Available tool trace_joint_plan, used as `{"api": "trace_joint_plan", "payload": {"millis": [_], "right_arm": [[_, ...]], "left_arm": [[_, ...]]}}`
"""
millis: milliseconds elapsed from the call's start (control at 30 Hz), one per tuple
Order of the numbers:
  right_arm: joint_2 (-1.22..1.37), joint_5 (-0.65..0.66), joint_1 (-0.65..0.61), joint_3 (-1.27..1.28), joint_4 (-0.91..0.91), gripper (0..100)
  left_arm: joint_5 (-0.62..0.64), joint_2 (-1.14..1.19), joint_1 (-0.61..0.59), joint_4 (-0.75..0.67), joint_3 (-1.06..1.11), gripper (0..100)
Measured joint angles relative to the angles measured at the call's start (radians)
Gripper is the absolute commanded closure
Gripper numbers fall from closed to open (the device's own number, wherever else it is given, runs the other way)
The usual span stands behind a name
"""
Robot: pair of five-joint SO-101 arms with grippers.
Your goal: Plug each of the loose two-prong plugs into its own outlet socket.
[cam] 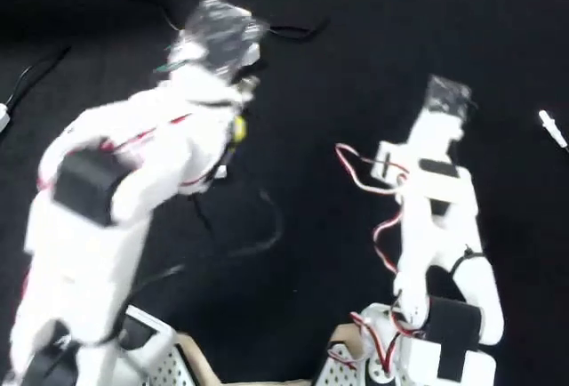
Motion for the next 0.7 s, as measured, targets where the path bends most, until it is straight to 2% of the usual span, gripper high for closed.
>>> {"api": "trace_joint_plan", "payload": {"millis": [267, 367, 433, 567, 700], "right_arm": [[0.0, 0.115, -0.21, -0.11, 0.109, 71.6], [0.0, 0.147, -0.272, -0.158, 0.143, 71.6], [0.0, 0.153, -0.298, -0.19, 0.169, 71.6], [0.0, 0.153, -0.339, -0.252, 0.227, 71.7], [0.0, 0.153, -0.379, -0.336, 0.318, 72.5]], "left_arm": [[-0.012, -0.717, -0.02, -0.657, 0.996, 97], [-0.012, -0.996, -0.02, -0.809, 1.304, 97], [-0.012, -1.108, -0.02, -0.836, 1.419, 97], [-0.012, -1.069, -0.021, -0.873, 1.488, 97], [-0.012, -1.056, -0.021, -0.996, 1.577, 97]]}}
